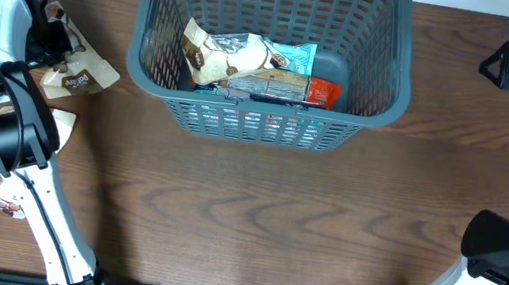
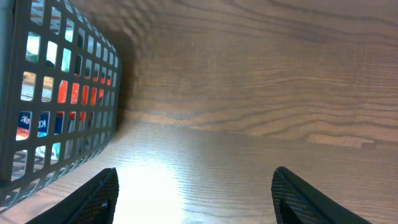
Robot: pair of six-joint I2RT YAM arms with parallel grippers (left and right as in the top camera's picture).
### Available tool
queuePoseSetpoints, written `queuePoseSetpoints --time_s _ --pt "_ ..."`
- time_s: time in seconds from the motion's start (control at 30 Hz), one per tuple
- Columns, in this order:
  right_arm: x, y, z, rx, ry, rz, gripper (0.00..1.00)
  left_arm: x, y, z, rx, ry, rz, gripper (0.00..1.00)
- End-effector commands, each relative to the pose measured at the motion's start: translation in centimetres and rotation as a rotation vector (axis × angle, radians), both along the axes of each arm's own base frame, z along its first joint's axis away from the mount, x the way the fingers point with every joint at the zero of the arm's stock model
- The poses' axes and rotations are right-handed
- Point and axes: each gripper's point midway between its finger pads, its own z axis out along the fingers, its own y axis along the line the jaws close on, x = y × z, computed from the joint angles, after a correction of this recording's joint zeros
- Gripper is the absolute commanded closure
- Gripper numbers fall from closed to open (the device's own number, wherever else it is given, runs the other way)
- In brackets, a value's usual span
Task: Pack container
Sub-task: 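Carry the second pouch into the basket and release it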
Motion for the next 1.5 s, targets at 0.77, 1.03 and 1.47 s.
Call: queuePoseSetpoints --time_s 0.77,1.03,1.47 --pt "0.6 0.5 -0.2 0.014 -0.007 0.004 0.34 -2.0 -2.3 26.8 0.218 -0.499 -0.081 0.94" --pt "0.6 0.5 -0.2 0.014 -0.007 0.004 0.35 -1.6 -7.8 35.2 0.317 -0.735 -0.263 0.94" --pt "0.5 0.5 -0.2 0.015 -0.003 0.004 0.35 0.0 -20.7 40.2 0.415 -0.931 -0.783 0.94"
